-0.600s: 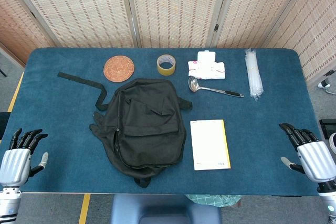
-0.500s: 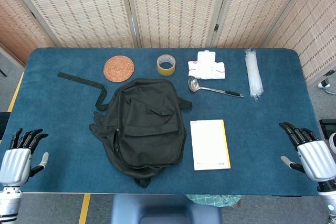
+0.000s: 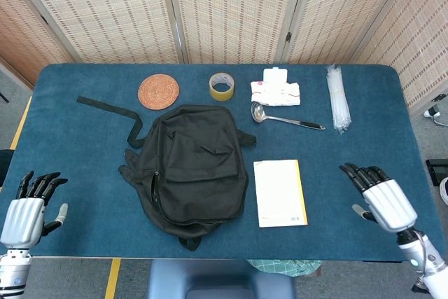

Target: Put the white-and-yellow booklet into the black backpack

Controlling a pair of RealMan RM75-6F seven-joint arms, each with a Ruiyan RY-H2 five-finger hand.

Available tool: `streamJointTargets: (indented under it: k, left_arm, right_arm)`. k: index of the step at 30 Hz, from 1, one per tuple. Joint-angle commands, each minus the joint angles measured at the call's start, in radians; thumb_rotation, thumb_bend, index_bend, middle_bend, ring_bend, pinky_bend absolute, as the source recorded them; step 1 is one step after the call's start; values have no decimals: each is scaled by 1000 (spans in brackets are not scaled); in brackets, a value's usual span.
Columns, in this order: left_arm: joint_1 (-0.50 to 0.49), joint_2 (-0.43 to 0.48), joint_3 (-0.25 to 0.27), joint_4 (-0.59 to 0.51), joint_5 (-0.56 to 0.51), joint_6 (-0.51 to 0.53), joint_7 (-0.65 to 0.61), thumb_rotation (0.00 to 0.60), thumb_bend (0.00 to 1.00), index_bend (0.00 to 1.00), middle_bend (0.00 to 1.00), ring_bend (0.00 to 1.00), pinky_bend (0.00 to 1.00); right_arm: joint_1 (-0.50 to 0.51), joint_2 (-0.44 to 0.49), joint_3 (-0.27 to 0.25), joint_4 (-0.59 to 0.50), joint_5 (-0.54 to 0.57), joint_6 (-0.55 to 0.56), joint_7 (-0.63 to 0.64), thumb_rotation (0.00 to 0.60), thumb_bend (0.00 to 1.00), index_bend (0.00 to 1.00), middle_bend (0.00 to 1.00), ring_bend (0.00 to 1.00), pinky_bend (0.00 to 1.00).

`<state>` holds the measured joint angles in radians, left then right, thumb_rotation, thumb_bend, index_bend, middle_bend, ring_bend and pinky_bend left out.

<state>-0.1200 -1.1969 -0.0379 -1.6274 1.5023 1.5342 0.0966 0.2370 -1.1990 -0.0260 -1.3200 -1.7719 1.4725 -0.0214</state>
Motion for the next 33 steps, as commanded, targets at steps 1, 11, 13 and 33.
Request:
streamJointTargets:
  k: [1,11,13,33]
  left_arm:
    - [2,1,-2,-2,-2,-1,-3,600,475,282,208,181,1]
    - [9,1,-3,-1,-14,-13,-9,600,475,282,200,181,1]
    - [9,1,-4,-1,-15,-15,-10,600,475,281,199,181,1]
    - [11,-6,-5,8,-16,-33,-29,600,475,274,189,177,2]
  right_arm:
    - [58,-65,-12,63,-40,-74,-22,600,134,170,200,270,268]
    - [150,-256,-59,296,-98,-173,57,600,133,188,190,232,189]
    - [160,-284,-67,334,-104,-176,77,600,134,188,185,226,184]
    - [215,-387,-113,481,-105,-190,132,600,134,188,175,216,171]
